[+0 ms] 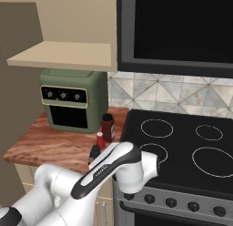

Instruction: Collect the paprika, ketchup, and shaker from the cabinet and place them next to the stove.

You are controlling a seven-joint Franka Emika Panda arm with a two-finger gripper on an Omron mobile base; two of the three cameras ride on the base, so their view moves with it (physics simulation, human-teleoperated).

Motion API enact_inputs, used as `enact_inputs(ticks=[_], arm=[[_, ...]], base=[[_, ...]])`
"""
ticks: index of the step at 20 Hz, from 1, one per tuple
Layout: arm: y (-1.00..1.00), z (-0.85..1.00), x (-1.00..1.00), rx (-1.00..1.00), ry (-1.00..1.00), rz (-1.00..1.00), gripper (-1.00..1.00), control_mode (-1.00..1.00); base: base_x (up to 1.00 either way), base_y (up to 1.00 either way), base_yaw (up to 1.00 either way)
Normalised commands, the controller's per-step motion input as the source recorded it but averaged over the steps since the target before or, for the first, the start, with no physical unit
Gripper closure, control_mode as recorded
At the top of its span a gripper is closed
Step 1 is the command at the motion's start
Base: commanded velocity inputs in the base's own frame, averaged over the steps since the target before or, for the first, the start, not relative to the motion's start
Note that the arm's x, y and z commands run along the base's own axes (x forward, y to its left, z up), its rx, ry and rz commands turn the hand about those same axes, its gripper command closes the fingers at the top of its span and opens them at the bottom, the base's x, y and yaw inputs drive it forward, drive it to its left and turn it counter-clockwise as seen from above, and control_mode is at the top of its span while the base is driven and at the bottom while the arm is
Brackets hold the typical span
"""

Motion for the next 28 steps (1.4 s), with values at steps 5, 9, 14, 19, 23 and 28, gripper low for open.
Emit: enact_inputs(ticks=[5, 9, 14, 19, 23, 28], arm=[[0.0, -0.24, 0.19, 0.0, 0.01, 0.02, 1.0, -1.0], [0.0, -0.19, 0.26, 0.0, 0.0, 0.01, 1.0, -1.0], [0.0, -0.23, 0.29, -0.04, -0.01, 0.0, 1.0, -1.0], [0.0, -0.28, 0.2, -0.07, -0.04, 0.0, 1.0, -1.0], [0.0, -0.21, 0.08, -0.05, -0.05, 0.0, 1.0, -1.0], [0.0, -0.11, 0.05, 0.0, 0.0, 0.01, 1.0, -1.0]], base=[[0.0, 0.0, 0.0], [0.0, 0.0, 0.0], [0.0, 0.0, 0.0], [0.0, 0.0, 0.0], [0.0, 0.0, 0.0], [0.0, 0.0, 0.0]])
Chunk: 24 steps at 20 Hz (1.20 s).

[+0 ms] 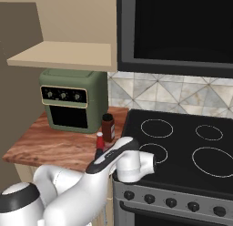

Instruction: Collect the paprika, ketchup, and shaker from the cabinet and place them next to the stove.

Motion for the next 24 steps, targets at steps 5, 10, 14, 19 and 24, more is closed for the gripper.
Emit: enact_inputs(ticks=[5, 10, 14, 19, 24], arm=[[0.0, -0.06, 0.08, 0.0, 0.0, 0.01, 1.0, -1.0], [0.0, -0.09, 0.15, 0.0, 0.0, 0.0, 1.0, -1.0], [0.0, -0.12, 0.13, 0.0, 0.0, 0.0, 1.0, -1.0], [0.0, -0.17, 0.07, 0.0, 0.0, 0.0, 1.0, -1.0], [0.0, -0.19, 0.09, 0.0, 0.0, 0.0, 1.0, -1.0]], base=[[0.0, 0.0, 0.0], [0.0, 0.0, 0.0], [0.0, 0.0, 0.0], [0.0, 0.0, 0.0], [0.0, 0.0, 0.0]])
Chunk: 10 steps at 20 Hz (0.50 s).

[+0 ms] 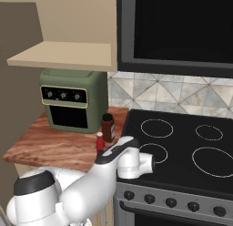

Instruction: Collect the paprika, ketchup, and shaker from the cabinet and place them next to the stove.

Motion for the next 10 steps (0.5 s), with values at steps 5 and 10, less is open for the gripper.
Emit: enact_inputs(ticks=[5, 10], arm=[[0.0, -0.13, 0.12, 0.0, 0.0, 0.0, 1.0, -1.0], [0.0, -0.11, 0.16, 0.0, 0.0, 0.0, 1.0, -1.0]], base=[[0.0, 0.0, 0.0], [0.0, 0.0, 0.0]])
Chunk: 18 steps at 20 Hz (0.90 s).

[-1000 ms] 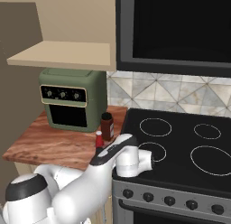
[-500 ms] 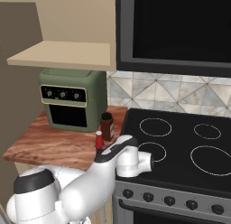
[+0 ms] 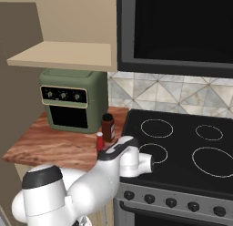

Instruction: Collect the paprika, ketchup, and shaker from the cabinet and place them next to the stove.

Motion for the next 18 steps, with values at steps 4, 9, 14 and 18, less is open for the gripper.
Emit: enact_inputs(ticks=[4, 9, 14, 18], arm=[[0.0, -0.1, 0.17, 0.0, 0.0, 0.0, 1.0, -1.0], [0.0, -0.11, 0.13, 0.0, 0.0, 0.0, 1.0, -1.0], [0.0, -0.15, 0.07, 0.0, 0.0, 0.0, 1.0, -1.0], [0.0, -0.14, 0.11, 0.0, 0.0, 0.0, 1.0, -1.0]], base=[[0.0, 0.0, 0.0], [0.0, 0.0, 0.0], [0.0, 0.0, 0.0], [0.0, 0.0, 0.0]])
